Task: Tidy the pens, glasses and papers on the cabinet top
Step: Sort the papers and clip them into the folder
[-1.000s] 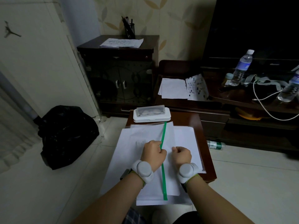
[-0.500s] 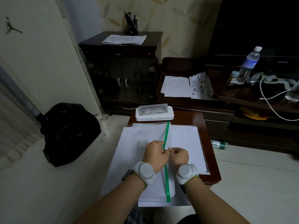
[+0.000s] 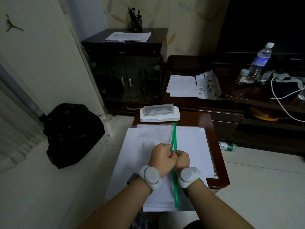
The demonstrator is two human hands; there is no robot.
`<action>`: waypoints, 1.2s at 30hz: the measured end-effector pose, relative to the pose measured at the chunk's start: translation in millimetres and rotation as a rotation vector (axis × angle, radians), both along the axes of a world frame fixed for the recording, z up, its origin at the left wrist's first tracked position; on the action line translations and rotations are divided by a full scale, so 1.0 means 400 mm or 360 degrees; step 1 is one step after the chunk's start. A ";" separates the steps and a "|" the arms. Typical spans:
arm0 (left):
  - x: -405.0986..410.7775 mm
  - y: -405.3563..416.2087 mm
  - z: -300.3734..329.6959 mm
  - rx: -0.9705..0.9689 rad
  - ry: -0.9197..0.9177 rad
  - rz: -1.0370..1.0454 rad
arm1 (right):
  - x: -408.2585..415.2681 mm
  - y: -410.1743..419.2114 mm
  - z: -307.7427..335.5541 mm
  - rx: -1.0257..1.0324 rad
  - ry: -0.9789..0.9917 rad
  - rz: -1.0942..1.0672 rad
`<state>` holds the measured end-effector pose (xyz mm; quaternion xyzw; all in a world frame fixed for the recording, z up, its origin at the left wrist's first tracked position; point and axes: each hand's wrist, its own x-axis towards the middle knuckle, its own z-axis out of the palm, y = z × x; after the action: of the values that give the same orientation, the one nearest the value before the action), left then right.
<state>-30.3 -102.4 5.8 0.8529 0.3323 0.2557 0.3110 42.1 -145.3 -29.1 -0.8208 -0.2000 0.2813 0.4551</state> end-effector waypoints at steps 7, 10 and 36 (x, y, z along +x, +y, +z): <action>-0.007 0.000 0.009 0.0023 0.0048 -0.0003 | 0.026 -0.017 0.010 -0.0010 0.0037 0.0004; -0.008 0.003 0.015 0.0031 0.0059 -0.0003 | 0.077 -0.062 0.019 -0.0246 -0.0320 -0.0149; -0.024 0.014 0.004 -0.0054 0.0151 0.0030 | 0.101 -0.111 0.041 -0.0469 -0.0264 -0.0195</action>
<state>-39.8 -96.7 7.4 0.8555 0.3589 0.2123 0.3069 82.5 -189.8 -12.5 -0.9096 -0.1431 0.2105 0.3282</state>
